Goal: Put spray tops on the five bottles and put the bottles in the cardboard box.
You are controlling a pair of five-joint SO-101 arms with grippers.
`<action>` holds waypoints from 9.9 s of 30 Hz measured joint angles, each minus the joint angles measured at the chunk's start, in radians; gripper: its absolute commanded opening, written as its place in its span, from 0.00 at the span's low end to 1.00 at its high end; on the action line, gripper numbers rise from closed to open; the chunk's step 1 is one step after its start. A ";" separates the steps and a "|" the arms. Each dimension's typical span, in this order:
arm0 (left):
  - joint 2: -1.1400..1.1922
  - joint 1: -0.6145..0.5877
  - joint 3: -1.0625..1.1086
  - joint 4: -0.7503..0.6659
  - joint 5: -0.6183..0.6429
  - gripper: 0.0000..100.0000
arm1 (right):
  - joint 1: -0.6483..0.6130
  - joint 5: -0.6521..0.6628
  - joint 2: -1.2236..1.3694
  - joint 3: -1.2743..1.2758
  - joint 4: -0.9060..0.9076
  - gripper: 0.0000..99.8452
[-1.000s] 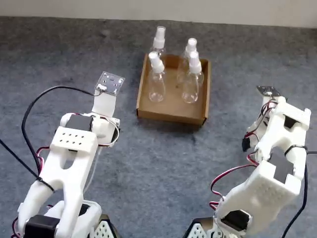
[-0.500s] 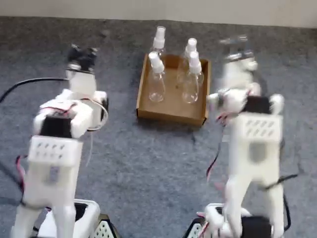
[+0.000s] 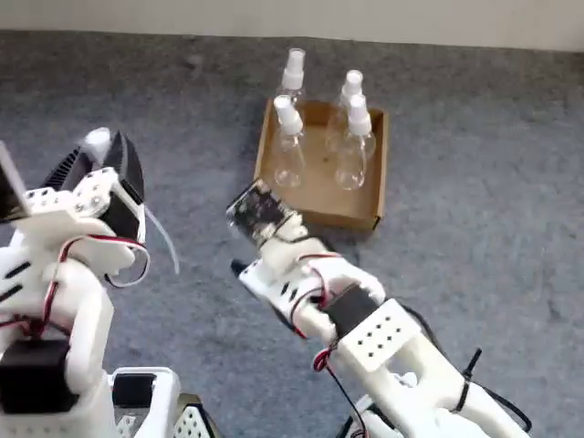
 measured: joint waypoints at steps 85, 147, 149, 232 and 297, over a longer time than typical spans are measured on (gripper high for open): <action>-0.199 0.512 0.790 -0.249 0.052 0.00 | 0.034 -0.212 -0.407 0.391 -0.269 0.00; -0.181 0.057 0.796 -0.420 -0.183 0.13 | -0.032 0.051 -0.451 0.308 -0.057 0.00; -0.181 0.057 0.796 -0.420 -0.183 0.13 | -0.037 0.051 -0.454 0.308 -0.057 0.00; -0.183 0.342 0.850 -0.304 -0.443 0.03 | 0.422 -0.127 0.285 -0.617 0.140 0.00; -0.181 0.249 0.850 -0.305 -0.407 0.00 | 0.451 -0.075 0.555 -0.144 -0.592 0.00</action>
